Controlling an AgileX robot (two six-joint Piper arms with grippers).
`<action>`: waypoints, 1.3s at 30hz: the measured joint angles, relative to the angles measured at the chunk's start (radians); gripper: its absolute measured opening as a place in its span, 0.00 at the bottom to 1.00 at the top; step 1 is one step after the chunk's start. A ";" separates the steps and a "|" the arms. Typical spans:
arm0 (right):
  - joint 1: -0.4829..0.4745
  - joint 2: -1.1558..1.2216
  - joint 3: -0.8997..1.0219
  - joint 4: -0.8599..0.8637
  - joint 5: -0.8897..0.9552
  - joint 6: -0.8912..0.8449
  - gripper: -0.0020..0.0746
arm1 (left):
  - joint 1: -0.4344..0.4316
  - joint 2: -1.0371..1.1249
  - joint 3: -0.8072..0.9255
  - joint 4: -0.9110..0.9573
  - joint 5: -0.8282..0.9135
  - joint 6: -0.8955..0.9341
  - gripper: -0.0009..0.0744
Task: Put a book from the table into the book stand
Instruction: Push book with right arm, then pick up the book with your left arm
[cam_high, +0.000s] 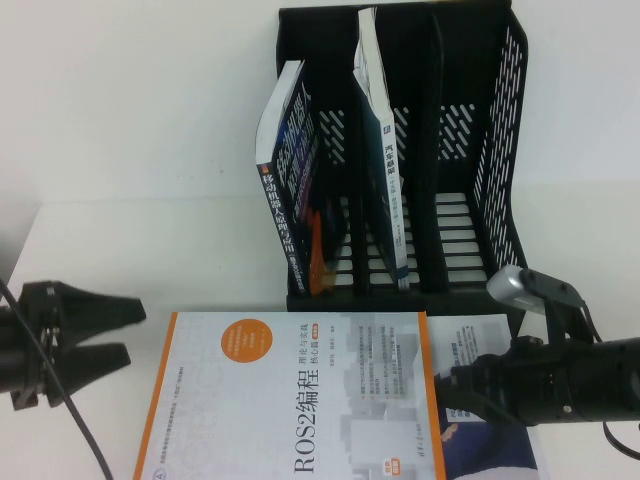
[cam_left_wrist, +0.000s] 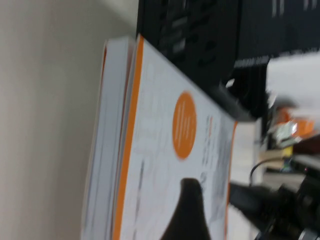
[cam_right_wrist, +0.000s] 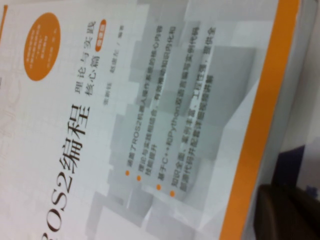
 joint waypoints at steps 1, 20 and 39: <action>0.000 0.005 -0.002 0.000 0.002 0.000 0.02 | 0.000 0.011 -0.002 -0.026 0.000 0.004 0.73; 0.000 0.044 -0.015 0.031 0.032 -0.034 0.02 | 0.000 0.107 -0.150 0.137 -0.002 -0.070 0.92; -0.002 0.043 -0.017 0.035 0.018 -0.058 0.03 | 0.000 0.315 -0.171 0.222 -0.001 -0.072 0.93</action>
